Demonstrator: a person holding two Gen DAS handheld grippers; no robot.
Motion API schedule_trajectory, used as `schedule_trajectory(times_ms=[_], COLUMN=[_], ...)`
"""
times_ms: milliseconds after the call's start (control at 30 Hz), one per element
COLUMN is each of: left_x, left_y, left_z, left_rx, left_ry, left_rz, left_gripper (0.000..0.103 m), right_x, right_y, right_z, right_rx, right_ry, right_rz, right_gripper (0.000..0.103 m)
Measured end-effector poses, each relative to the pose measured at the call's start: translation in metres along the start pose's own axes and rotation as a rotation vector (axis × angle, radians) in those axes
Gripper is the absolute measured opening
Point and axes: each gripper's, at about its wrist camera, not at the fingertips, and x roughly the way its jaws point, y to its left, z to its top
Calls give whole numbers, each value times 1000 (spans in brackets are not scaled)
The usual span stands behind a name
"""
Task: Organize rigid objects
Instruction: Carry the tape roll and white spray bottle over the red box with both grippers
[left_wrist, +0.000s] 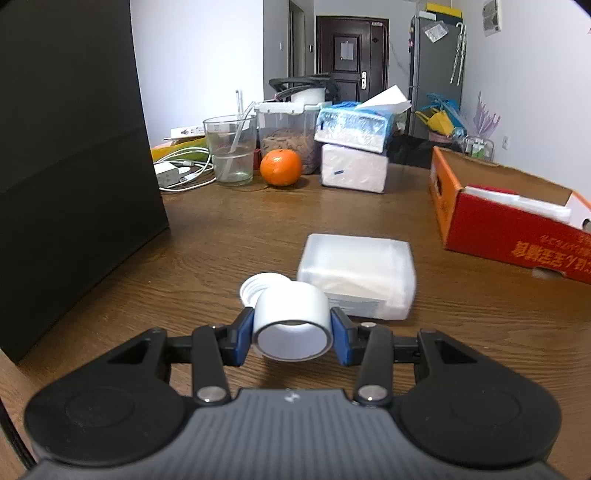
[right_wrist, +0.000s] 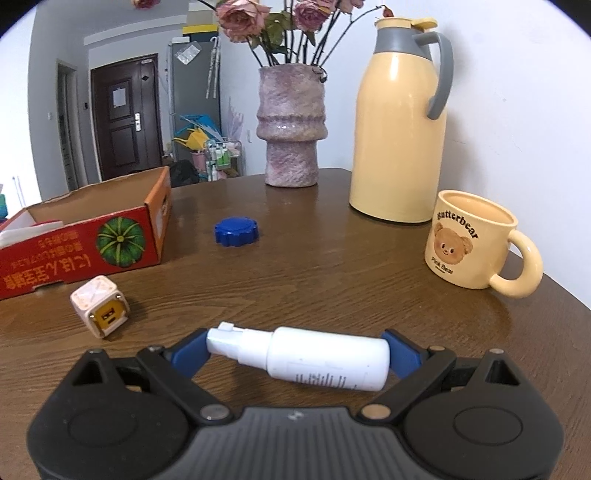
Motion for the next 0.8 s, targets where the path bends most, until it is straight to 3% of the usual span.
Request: schedule_trajectory(times_ms=[367,800], left_x=[-25,-52], left_y=[-34,-93], left_z=[-6,-11], left_rx=[37,112], left_ry=[-35,-44], left_rz=[-58,-205], left_gripper=[44,44], right_x=[-18,-40], right_y=[16,46], right_z=[0,6], right_rx=[-52,-114], right_ry=[-18,-42], right_rz=[94,225], right_gripper=[98,98])
